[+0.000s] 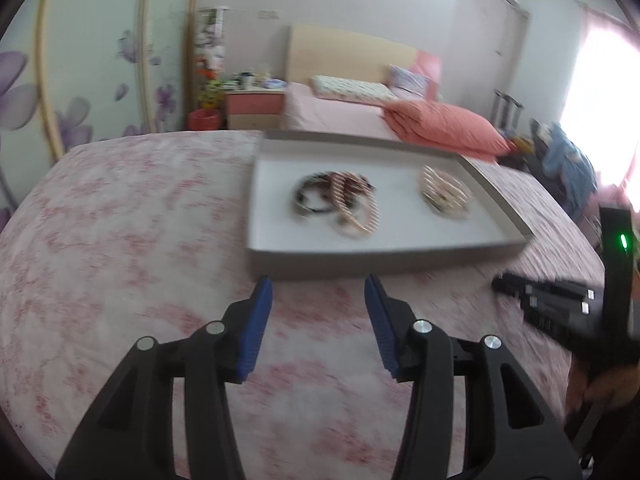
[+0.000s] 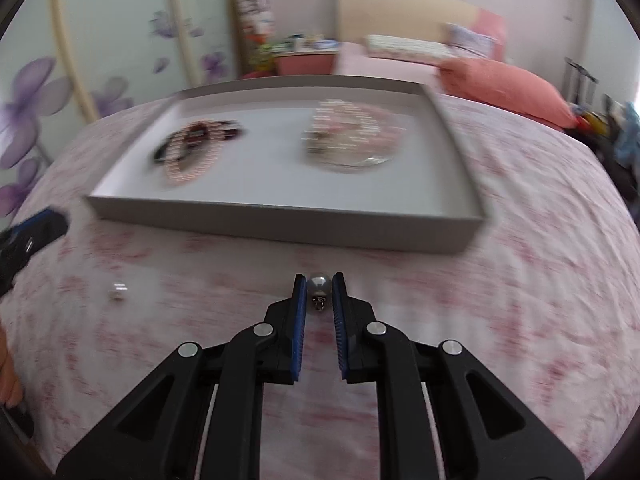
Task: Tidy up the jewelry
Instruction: 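Grasp a pearl earring with the right tool while the left grasps the other earring, then carry both pearl earrings over the tray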
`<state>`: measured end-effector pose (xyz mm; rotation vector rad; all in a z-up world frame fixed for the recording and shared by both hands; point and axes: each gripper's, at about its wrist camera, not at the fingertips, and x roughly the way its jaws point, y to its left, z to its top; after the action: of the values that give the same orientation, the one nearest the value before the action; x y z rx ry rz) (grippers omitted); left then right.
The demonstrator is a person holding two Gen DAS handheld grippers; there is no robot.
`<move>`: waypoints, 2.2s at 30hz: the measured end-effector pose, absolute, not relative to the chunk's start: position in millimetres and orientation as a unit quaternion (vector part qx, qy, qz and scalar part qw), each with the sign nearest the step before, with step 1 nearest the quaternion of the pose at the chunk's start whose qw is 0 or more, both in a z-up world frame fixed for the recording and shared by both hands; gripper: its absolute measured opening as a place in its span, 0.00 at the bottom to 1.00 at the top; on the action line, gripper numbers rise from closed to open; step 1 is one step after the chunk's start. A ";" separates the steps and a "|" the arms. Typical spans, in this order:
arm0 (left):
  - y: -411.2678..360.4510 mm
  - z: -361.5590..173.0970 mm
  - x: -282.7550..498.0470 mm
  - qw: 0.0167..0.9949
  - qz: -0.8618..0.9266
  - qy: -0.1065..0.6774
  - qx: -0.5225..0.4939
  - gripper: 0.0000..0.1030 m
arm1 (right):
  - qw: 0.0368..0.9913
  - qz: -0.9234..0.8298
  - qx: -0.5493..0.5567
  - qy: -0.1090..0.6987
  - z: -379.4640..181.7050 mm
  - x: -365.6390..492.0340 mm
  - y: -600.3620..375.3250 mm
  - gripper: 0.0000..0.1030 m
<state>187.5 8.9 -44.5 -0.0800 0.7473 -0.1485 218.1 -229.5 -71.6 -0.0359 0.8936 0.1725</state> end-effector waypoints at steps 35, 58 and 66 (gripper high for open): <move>-31.3 -82.5 202.3 0.899 -0.050 0.435 0.022 0.14 | 0.899 0.070 0.006 0.432 -74.2 221.4 -248.7 0.14; -27.0 -81.3 201.1 0.899 -0.048 0.435 0.010 0.14 | 0.899 0.069 -0.010 0.431 -74.5 220.2 -244.1 0.14; -27.1 -81.4 201.1 0.899 -0.048 0.435 0.010 0.14 | 0.899 0.069 -0.009 0.432 -74.6 220.2 -244.4 0.14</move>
<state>201.1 -27.1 -81.4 0.0206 0.9012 -0.0999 220.2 -244.4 -74.6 -0.0185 0.8932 0.1438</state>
